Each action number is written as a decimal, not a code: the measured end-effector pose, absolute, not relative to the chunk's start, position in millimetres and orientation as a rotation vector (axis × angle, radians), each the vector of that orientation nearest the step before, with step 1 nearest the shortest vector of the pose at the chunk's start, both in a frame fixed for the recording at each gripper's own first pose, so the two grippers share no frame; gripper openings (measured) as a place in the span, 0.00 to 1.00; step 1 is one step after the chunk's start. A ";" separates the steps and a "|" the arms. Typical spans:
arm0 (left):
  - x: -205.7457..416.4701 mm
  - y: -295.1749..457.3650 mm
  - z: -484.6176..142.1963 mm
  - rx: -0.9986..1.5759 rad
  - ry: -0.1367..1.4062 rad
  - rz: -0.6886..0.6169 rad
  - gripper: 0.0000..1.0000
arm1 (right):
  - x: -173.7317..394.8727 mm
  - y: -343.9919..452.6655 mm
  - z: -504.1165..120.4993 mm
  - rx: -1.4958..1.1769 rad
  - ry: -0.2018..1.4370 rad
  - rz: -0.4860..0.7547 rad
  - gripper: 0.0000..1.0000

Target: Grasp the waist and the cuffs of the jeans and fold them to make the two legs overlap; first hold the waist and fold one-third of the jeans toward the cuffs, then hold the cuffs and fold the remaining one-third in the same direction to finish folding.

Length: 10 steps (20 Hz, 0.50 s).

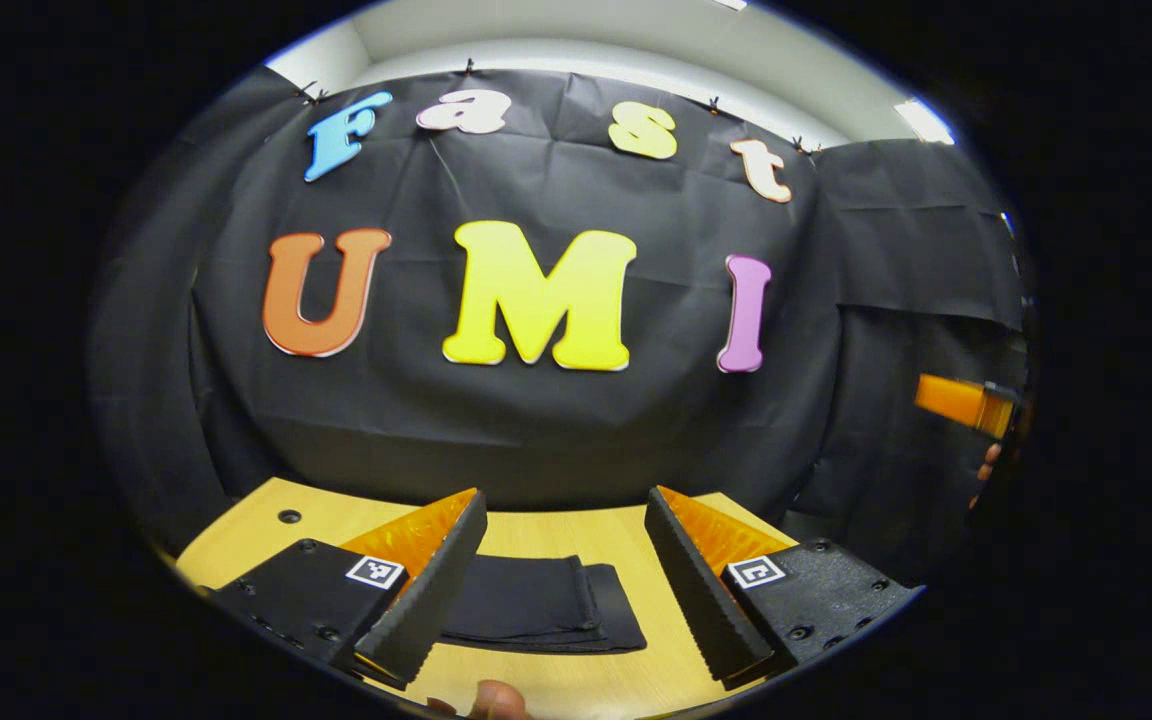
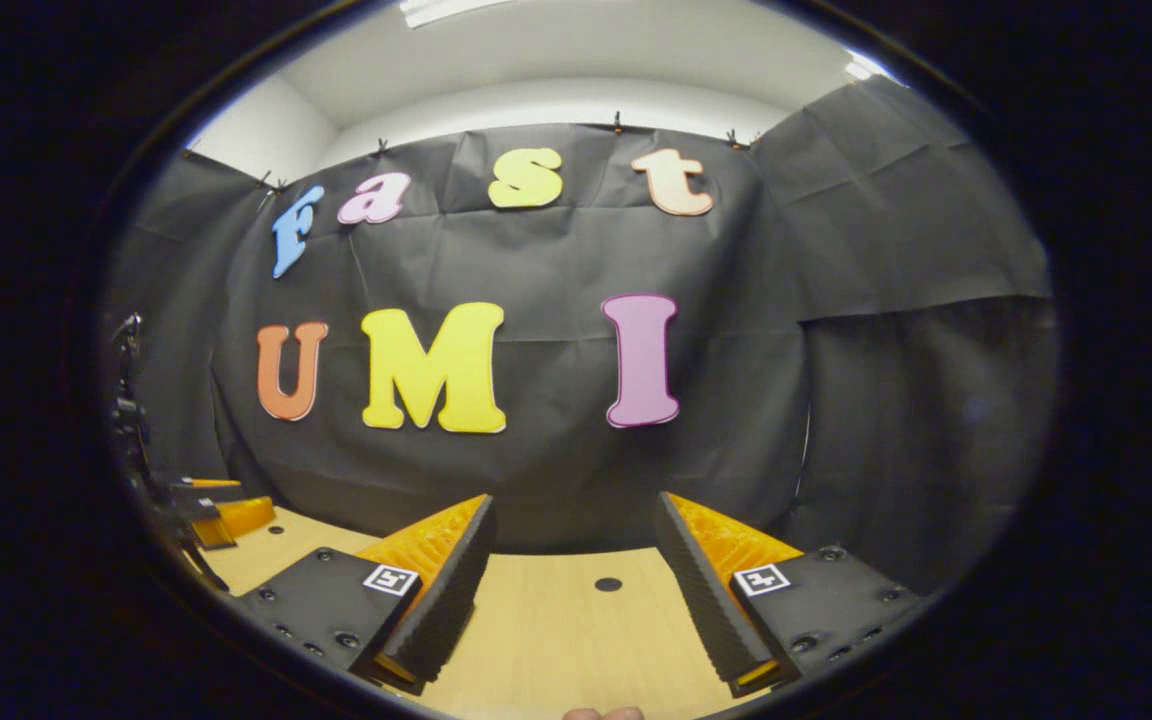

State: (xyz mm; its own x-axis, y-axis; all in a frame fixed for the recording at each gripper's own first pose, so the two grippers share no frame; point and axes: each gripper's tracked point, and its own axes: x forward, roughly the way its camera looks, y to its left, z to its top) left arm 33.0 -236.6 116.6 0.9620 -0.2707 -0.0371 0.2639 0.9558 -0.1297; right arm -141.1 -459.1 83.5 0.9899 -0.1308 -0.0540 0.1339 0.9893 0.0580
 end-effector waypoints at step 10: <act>9.7 -204.2 128.0 -0.076 0.057 -0.167 1.00 | -142.9 -462.9 66.0 0.107 0.053 -0.152 0.98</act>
State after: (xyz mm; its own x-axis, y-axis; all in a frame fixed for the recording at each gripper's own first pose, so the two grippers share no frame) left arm 9.7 -204.2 128.0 0.9844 -0.1686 -0.0500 0.1643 0.9832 -0.0800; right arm -142.9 -462.9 66.0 0.9870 -0.1487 -0.0606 0.1543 0.9827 0.1026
